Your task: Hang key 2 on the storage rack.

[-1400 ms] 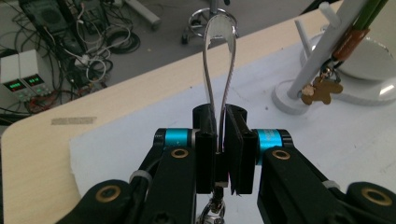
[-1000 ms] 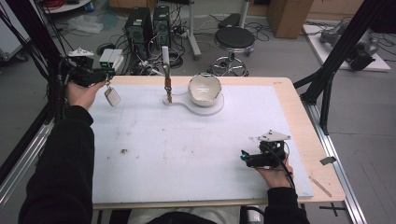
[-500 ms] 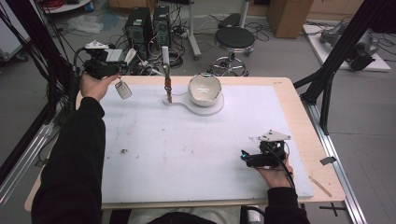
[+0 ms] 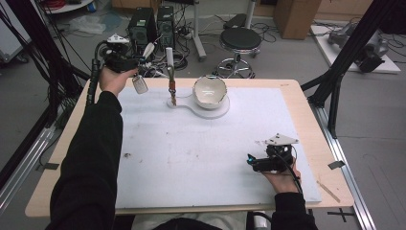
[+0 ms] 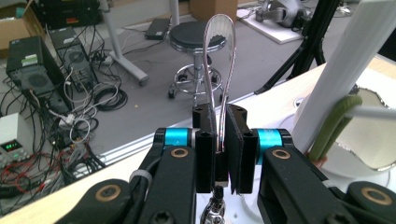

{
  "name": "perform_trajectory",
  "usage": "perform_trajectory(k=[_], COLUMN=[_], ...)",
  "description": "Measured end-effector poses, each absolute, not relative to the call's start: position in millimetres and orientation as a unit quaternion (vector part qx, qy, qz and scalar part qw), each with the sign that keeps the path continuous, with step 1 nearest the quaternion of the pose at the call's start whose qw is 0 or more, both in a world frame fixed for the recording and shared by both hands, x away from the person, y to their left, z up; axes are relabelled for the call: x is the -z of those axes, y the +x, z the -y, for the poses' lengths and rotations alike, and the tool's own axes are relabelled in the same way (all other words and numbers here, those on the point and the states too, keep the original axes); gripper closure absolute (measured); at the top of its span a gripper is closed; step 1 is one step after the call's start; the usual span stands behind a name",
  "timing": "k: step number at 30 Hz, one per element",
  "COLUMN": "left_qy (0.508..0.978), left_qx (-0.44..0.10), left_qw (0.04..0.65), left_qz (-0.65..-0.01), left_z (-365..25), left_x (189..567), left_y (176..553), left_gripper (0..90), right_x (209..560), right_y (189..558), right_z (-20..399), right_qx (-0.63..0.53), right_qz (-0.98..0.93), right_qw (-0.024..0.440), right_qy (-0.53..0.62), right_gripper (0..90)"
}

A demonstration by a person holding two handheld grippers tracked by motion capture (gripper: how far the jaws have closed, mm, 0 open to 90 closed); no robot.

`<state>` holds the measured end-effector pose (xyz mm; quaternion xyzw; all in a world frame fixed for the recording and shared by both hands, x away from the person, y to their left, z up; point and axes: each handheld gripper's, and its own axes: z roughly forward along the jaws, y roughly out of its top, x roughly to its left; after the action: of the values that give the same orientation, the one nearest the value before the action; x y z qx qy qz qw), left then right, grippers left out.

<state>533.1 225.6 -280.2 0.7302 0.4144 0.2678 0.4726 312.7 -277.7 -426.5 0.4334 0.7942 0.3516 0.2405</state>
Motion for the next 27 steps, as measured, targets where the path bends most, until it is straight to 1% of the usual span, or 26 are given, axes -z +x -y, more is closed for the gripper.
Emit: perform_trajectory(k=[4, 13, 18, 21, 27], left_qy=[0.732, 0.739, 0.747, 0.756, 0.761], left_qx=[-0.275, -0.272, -0.270, -0.279, -0.283], left_qw=[0.476, 0.476, 0.471, 0.460, 0.452], left_qz=[-0.403, -0.392, -0.384, -0.373, -0.370], left_z=[-216, -202, -195, -188, -184], left_x=[276, 271, 274, 278, 283], left_y=[538, 545, 546, 548, 551], left_gripper=[82.5, 82.5, 82.5, 82.4, 82.4], right_x=[426, 426, 426, 427, 427], right_y=[311, 309, 309, 310, 310], right_z=[280, 281, 281, 281, 282], right_qx=[-0.353, -0.353, -0.354, -0.355, -0.354], right_qz=[-0.793, -0.791, -0.791, -0.791, -0.792], right_qw=[0.240, 0.240, 0.240, 0.238, 0.240], right_qy=[0.435, 0.438, 0.439, 0.437, 0.436], right_gripper=[0.7, 0.7, 0.7, 0.7, 0.7])
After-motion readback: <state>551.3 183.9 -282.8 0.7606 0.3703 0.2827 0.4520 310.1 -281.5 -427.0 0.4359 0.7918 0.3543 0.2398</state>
